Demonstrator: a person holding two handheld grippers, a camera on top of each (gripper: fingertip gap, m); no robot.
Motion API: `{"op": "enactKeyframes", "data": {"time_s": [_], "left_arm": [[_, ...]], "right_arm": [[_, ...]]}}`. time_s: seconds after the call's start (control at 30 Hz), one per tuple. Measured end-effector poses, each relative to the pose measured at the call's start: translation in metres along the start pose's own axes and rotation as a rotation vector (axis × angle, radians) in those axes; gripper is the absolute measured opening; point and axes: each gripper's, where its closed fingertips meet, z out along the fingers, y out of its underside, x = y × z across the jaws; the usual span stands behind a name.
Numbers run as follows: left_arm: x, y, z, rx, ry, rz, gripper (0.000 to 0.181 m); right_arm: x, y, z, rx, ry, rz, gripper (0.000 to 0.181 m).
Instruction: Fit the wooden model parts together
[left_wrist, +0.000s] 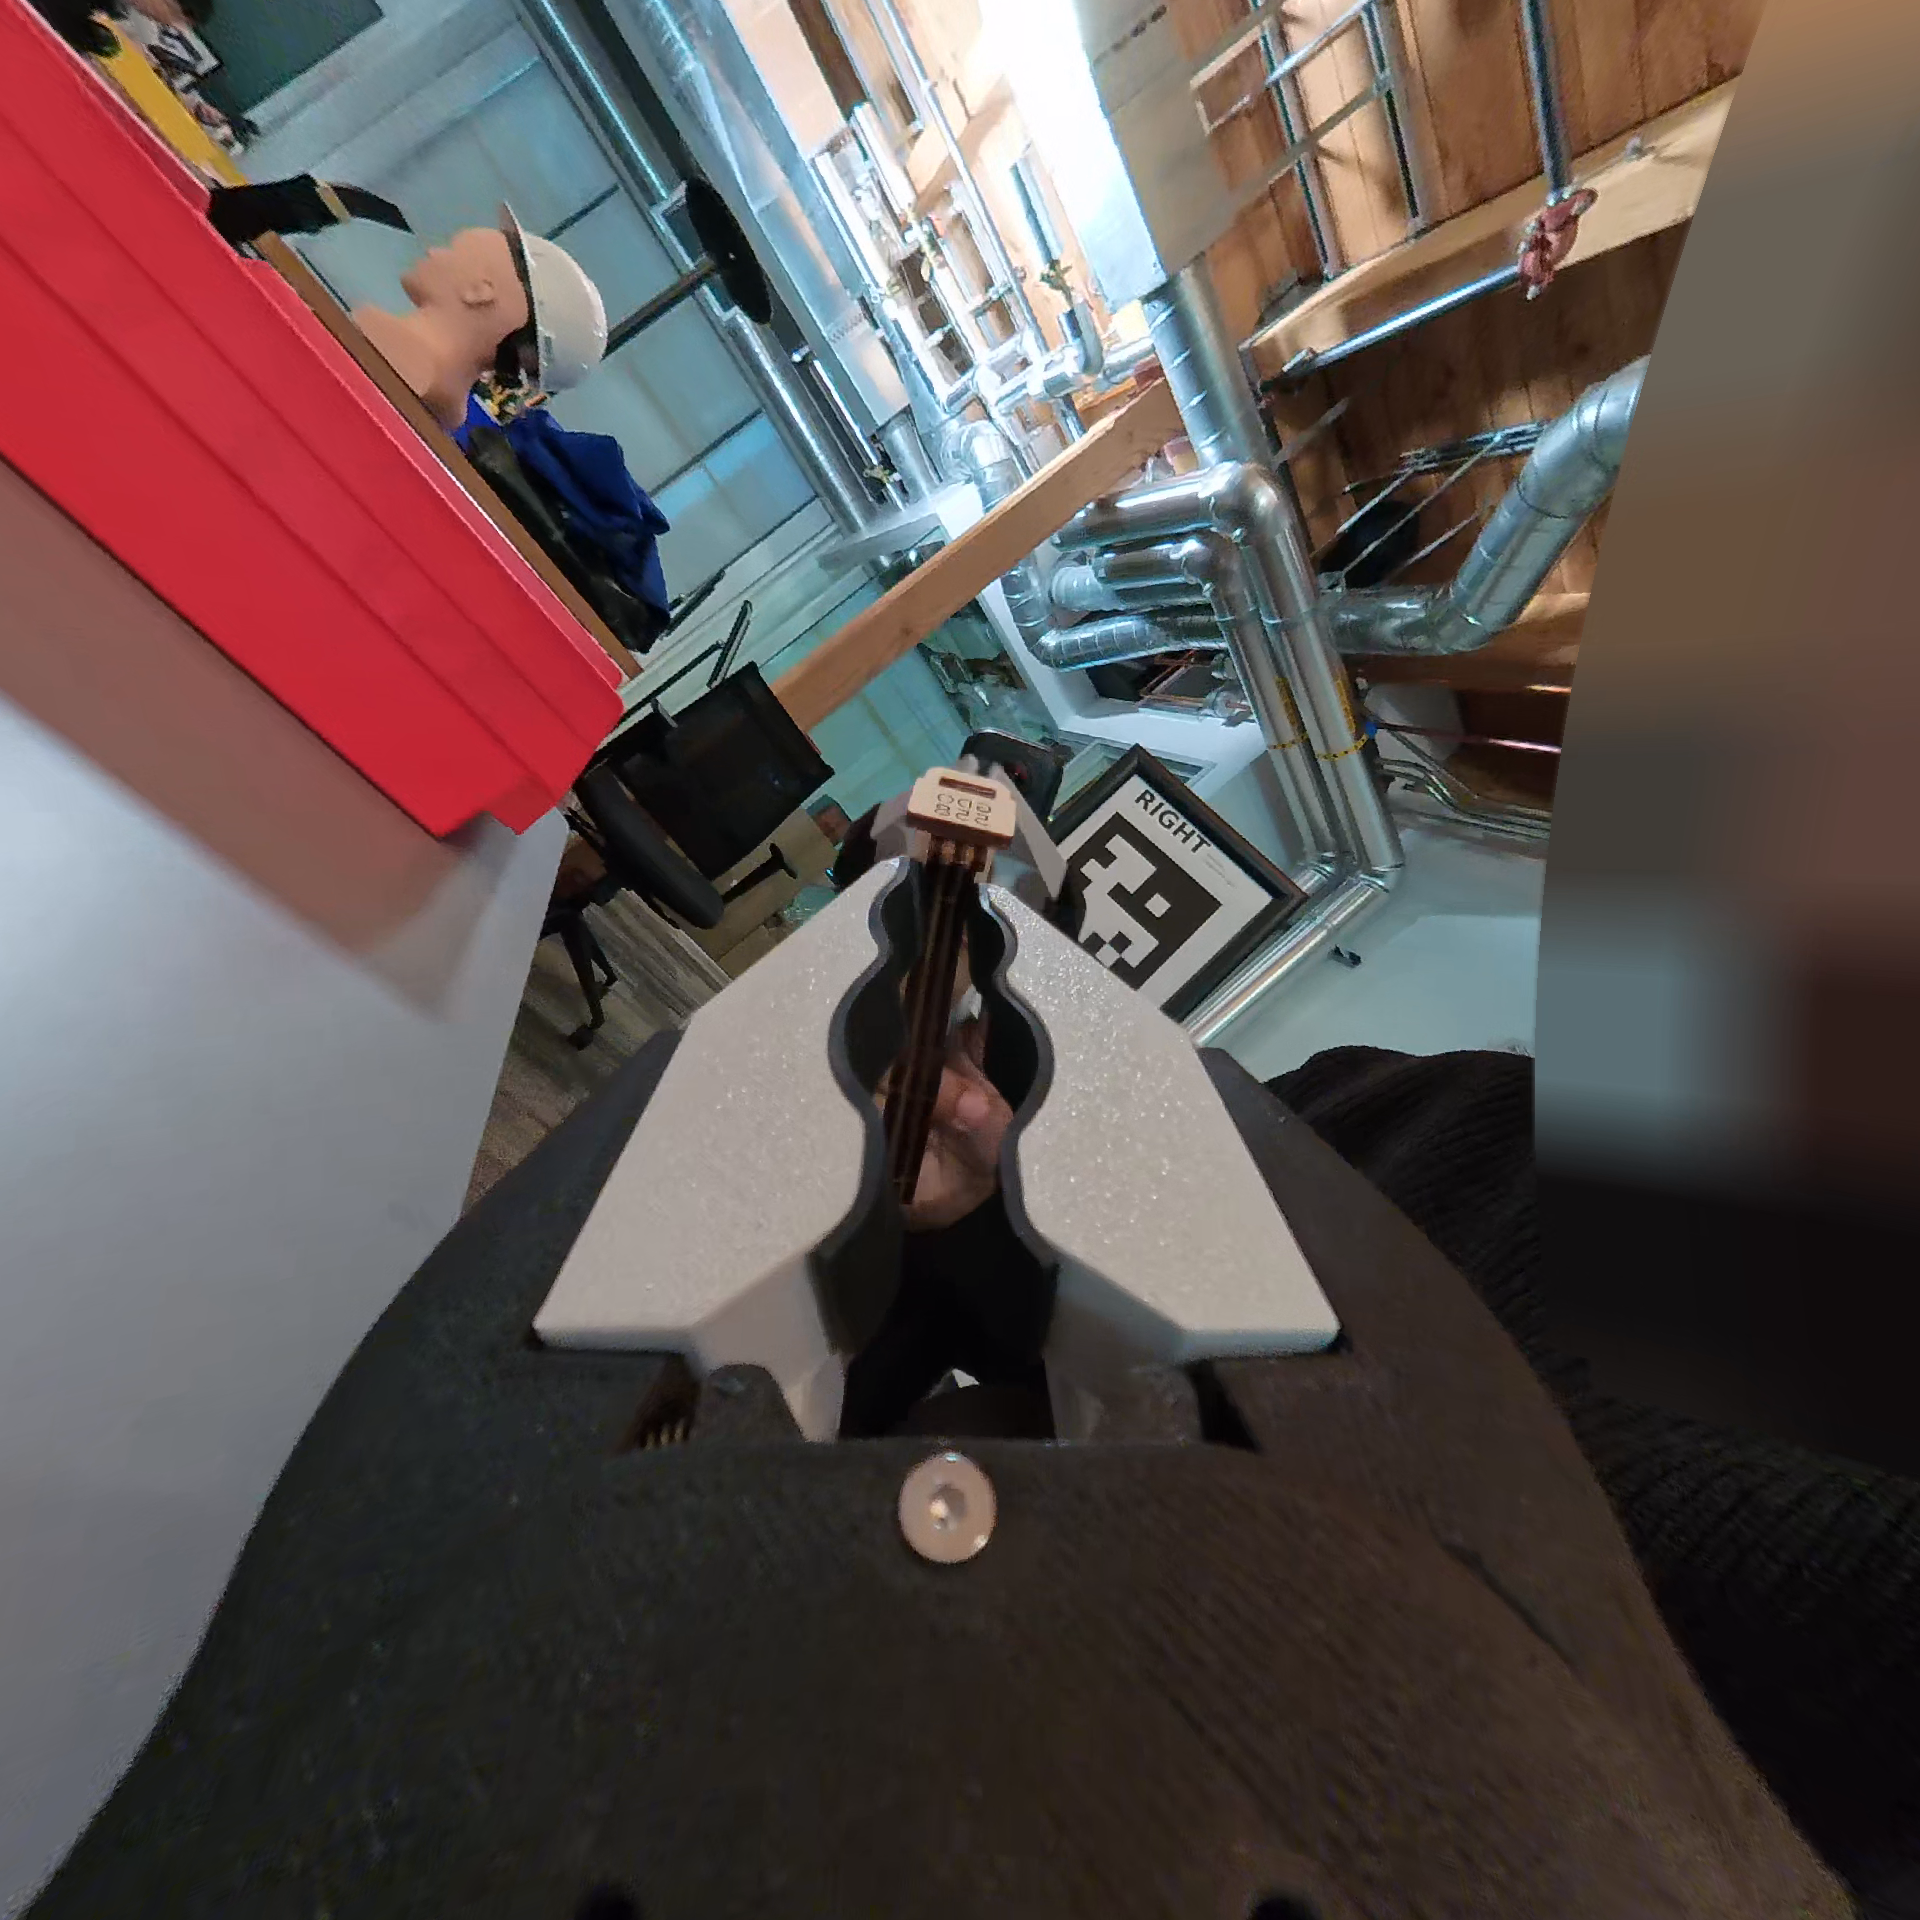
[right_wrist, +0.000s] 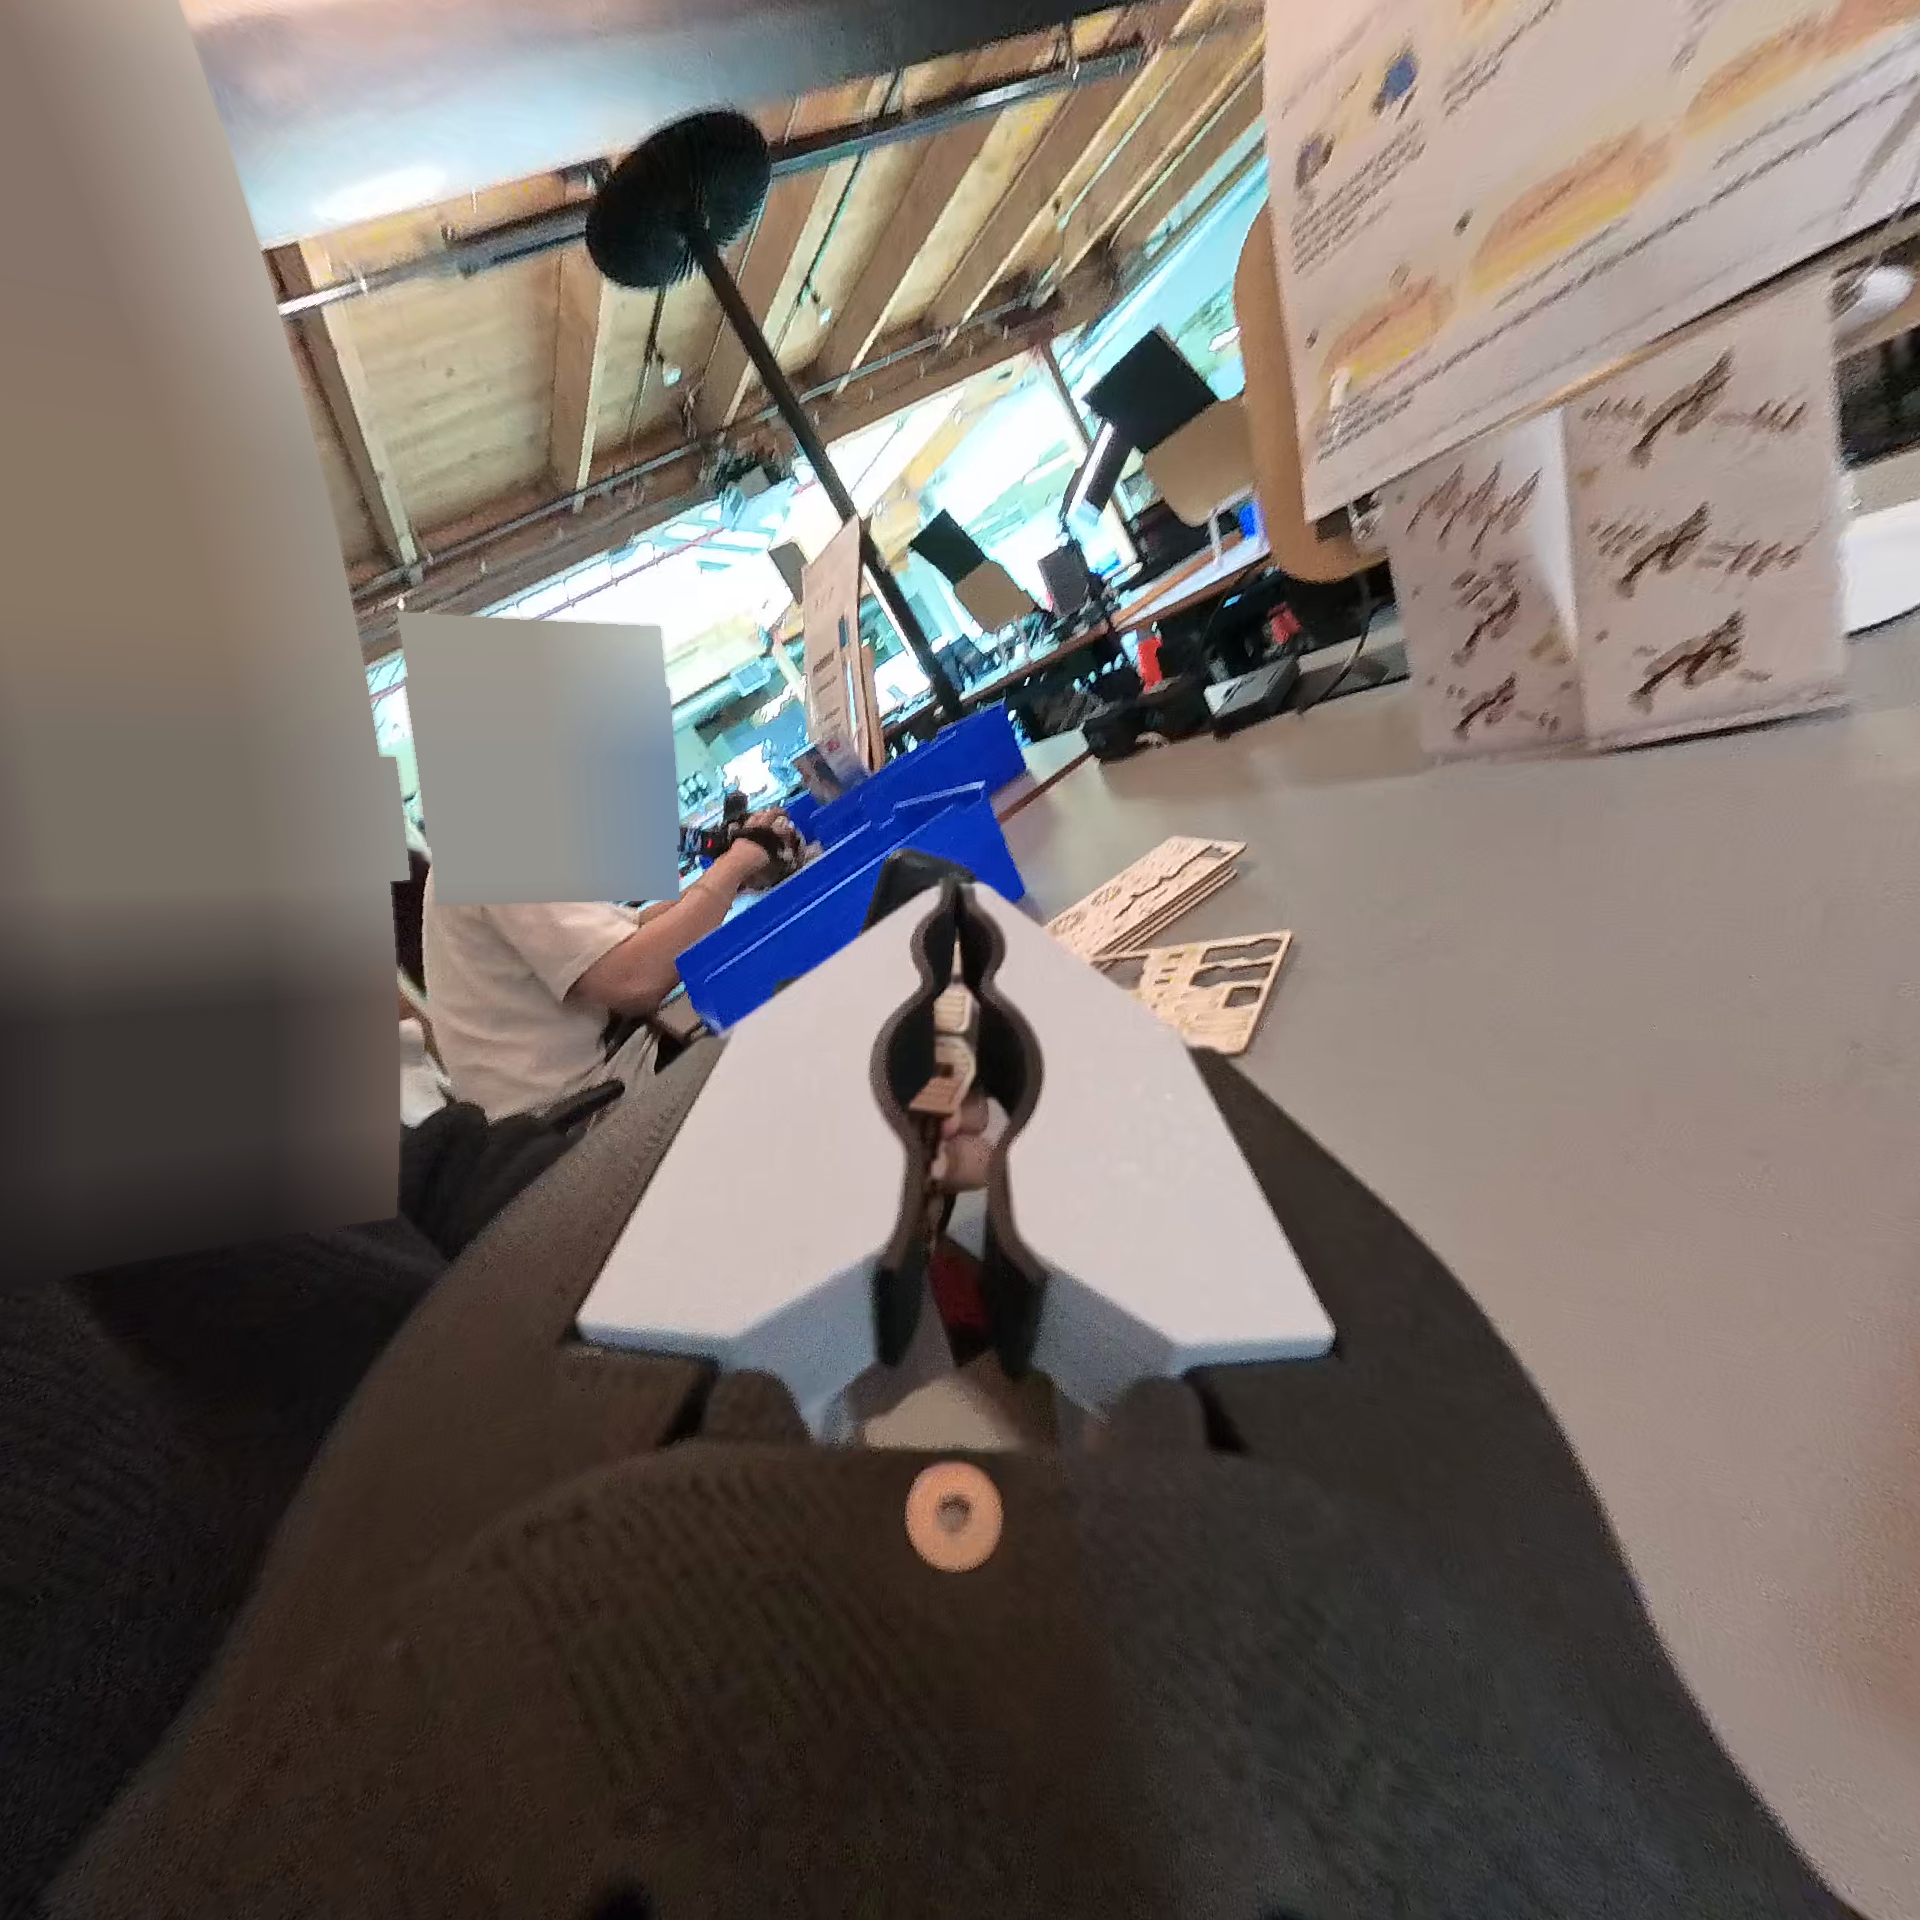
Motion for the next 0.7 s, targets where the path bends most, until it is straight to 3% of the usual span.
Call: {"op": "enactKeyframes", "data": {"time_s": [0.07, 0.2, 0.4, 0.5, 0.53, 0.7], "left_arm": [[0.003, 0.003, 0.002, -0.007, 0.012, -0.001, 0.008], [0.003, -0.004, -0.001, 0.04, 0.023, -0.024, 0.009], [0.007, 0.001, 0.002, 0.009, 0.048, -0.024, 0.008], [0.013, 0.002, 0.004, 0.011, 0.093, -0.035, 0.009], [0.014, 0.004, 0.004, 0.002, 0.097, -0.035, 0.009], [0.014, 0.0, 0.001, 0.022, 0.105, -0.038, 0.008]], "right_arm": [[0.001, -0.005, -0.003, 0.037, 0.012, 0.005, 0.0], [-0.004, 0.034, 0.013, -0.135, -0.031, 0.082, 0.0], [0.003, -0.004, -0.003, 0.038, 0.023, 0.016, 0.0], [-0.001, 0.04, 0.015, -0.171, 0.001, 0.062, 0.0], [0.0, 0.044, 0.016, -0.178, 0.006, 0.071, 0.0], [0.013, 0.004, -0.002, -0.009, 0.035, 0.055, 0.0]]}}
